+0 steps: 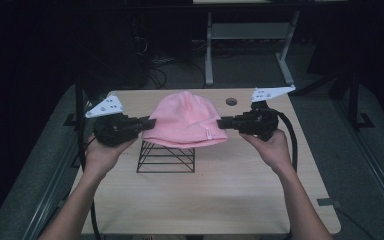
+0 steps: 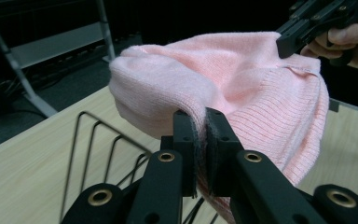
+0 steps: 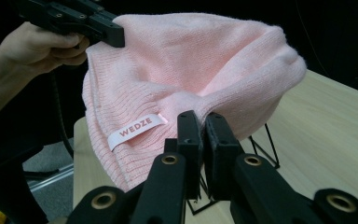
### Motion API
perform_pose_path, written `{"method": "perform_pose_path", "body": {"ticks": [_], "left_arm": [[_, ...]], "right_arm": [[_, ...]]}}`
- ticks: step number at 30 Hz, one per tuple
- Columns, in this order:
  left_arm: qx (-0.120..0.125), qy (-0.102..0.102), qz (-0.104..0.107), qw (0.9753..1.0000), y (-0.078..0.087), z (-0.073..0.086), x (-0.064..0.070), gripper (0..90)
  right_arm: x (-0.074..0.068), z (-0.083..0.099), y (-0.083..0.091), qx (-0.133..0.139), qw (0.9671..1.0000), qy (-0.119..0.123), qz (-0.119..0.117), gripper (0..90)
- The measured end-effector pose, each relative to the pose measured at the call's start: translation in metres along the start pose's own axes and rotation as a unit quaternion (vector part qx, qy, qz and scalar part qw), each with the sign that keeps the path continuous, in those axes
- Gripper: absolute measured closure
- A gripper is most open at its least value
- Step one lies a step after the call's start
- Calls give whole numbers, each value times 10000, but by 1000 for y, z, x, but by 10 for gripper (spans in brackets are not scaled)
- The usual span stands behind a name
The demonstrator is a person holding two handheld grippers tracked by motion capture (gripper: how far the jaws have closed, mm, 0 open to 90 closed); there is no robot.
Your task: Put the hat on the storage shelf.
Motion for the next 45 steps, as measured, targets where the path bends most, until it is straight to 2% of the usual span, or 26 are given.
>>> {"method": "perform_pose_path", "body": {"ticks": [4, 5, 6, 7, 11, 19, 22, 25, 30, 31, 33, 37, 40, 42, 45], "left_arm": [[-31, 31, -70, 10000, 7, 6, -8, 838], [-51, 34, -101, 9999, 9, 10, -11, 837], [-51, 34, -101, 9999, 9, 10, -11, 837], [-57, 41, -147, 9999, 13, 14, -15, 838], [-76, 59, -225, 9997, 19, 22, -22, 837], [-131, 11, -324, 9994, 17, 39, -34, 837], [-190, -1, -341, 9992, 15, 44, -37, 837], [-123, 49, -378, 9992, 15, 53, -42, 837], [-18, -88, -433, 9990, 18, 46, -44, 838], [47, -144, -464, 9988, 21, 41, -47, 837], [140, -153, -518, 9984, 25, 36, -52, 837], [230, -181, -649, 9975, 29, 34, -58, 837], [248, -190, -776, 9965, 28, 39, -63, 838], [166, -298, -801, 9962, 23, 55, -60, 837], [193, -272, -822, 9961, 20, 67, -55, 837]], "right_arm": [[-2, -7, -10, -47, 10000, 58, -2, 854], [-3, -11, -19, -75, 9999, 114, 5, 854], [-3, -11, -19, -75, 9999, 114, 5, 854], [-4, -14, -27, -118, 9998, 144, 2, 855], [-4, -18, -40, -147, 9997, 196, 4, 855], [-3, -27, -58, -90, 9995, 286, 92, 854], [-2, -26, -62, -89, 9994, 304, 136, 854], [1, -21, -73, -130, 9991, 344, 227, 854], [-8, -27, -69, 132, 9980, 550, 279, 854], [-12, -33, -67, 223, 9975, 616, 270, 854], [-15, -39, -65, 272, 9965, 718, 328, 854], [-14, -44, -64, 335, 9959, 748, 389, 854], [-6, -44, -69, 340, 9965, 645, 397, 854], [1, -37, -77, 263, 9972, 574, 402, 854], [6, -25, -85, 214, 9975, 558, 367, 854]]}}
Point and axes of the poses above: each handheld gripper's, and its own axes: y roughly backward along the jaws, z roughly out of its underside, x roughly to its right, the point moved 2 cm from there along -y, roughly forward along the jaws, and after that the axes turned 15 degrees about -y, right-handed, at the moved point
